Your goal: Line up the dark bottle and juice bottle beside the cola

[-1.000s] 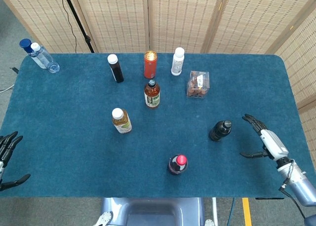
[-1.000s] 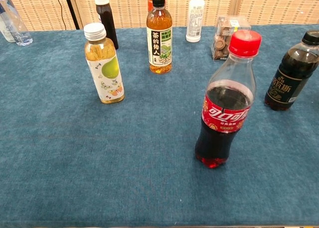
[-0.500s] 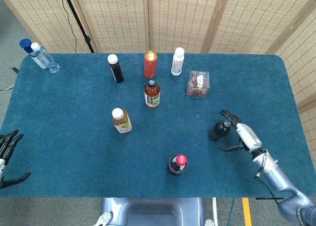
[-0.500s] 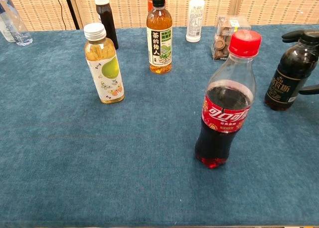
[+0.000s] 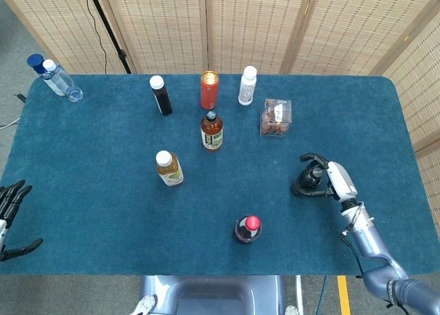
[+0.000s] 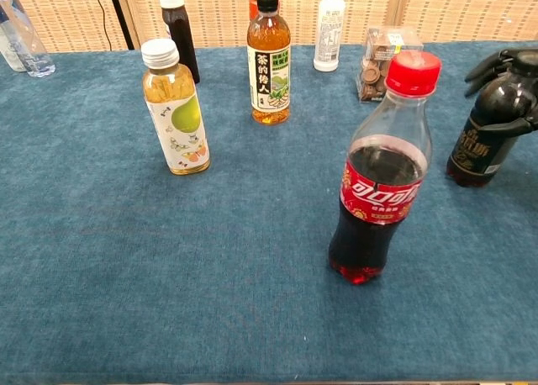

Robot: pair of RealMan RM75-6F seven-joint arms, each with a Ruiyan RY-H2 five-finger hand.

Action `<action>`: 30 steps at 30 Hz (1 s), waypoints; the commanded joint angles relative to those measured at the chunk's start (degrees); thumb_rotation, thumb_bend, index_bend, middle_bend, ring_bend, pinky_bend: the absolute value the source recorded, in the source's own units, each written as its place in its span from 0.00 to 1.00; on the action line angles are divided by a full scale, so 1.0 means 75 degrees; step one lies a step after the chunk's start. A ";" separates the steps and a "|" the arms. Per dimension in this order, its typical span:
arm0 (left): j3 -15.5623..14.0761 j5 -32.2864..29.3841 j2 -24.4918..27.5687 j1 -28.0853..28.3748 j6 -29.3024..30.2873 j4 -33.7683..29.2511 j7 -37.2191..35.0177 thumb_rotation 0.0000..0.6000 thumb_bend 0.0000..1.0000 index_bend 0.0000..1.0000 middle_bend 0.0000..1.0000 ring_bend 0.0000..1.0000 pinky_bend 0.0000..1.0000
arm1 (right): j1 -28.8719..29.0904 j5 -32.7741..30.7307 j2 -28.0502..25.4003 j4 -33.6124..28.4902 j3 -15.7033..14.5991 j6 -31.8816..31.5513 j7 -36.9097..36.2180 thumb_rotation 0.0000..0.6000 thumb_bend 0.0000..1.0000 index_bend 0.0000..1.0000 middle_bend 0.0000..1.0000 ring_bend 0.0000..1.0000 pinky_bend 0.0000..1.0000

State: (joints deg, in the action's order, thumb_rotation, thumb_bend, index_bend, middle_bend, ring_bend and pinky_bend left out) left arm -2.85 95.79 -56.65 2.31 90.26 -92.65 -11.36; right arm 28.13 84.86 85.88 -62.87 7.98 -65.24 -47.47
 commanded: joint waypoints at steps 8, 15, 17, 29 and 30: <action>-0.0004 0.0004 0.0009 -0.0011 0.0020 -0.0002 -0.0031 1.00 0.00 0.00 0.00 0.00 0.00 | -0.0104 0.0554 -0.0425 -0.0264 -0.0302 -0.0487 -0.0508 1.00 0.53 0.54 0.54 0.60 0.76; -0.0028 0.0057 0.0000 -0.0007 0.0011 -0.0013 0.0025 1.00 0.00 0.00 0.00 0.00 0.00 | -0.0240 0.1547 -0.1300 -0.1154 -0.0867 -0.1217 -0.0510 1.00 0.54 0.55 0.54 0.60 0.76; -0.0030 0.0062 -0.0003 -0.0014 0.0024 -0.0015 0.0031 1.00 0.00 0.00 0.00 0.00 0.00 | -0.0283 0.1847 -0.1459 -0.1328 -0.1073 -0.1422 -0.0574 1.00 0.54 0.55 0.54 0.60 0.76; -0.0059 0.0122 -0.0006 -0.0031 0.0062 -0.0006 0.0031 1.00 0.00 0.00 0.00 0.00 0.00 | -0.0059 0.3024 -0.1453 -0.1892 -0.1741 -0.1760 0.0145 1.00 0.54 0.55 0.54 0.60 0.76; -0.0056 0.0115 -0.0005 -0.0031 0.0060 -0.0005 0.0021 1.00 0.00 0.00 0.00 0.00 0.00 | -0.0035 0.3025 -0.1418 -0.1938 -0.1734 -0.1738 0.0264 1.00 0.54 0.55 0.54 0.60 0.76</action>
State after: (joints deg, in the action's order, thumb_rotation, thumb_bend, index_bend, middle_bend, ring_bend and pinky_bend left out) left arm -3.28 96.66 -56.69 2.08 90.72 -92.69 -11.19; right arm 27.32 107.16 74.77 -76.52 -4.91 -78.50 -46.86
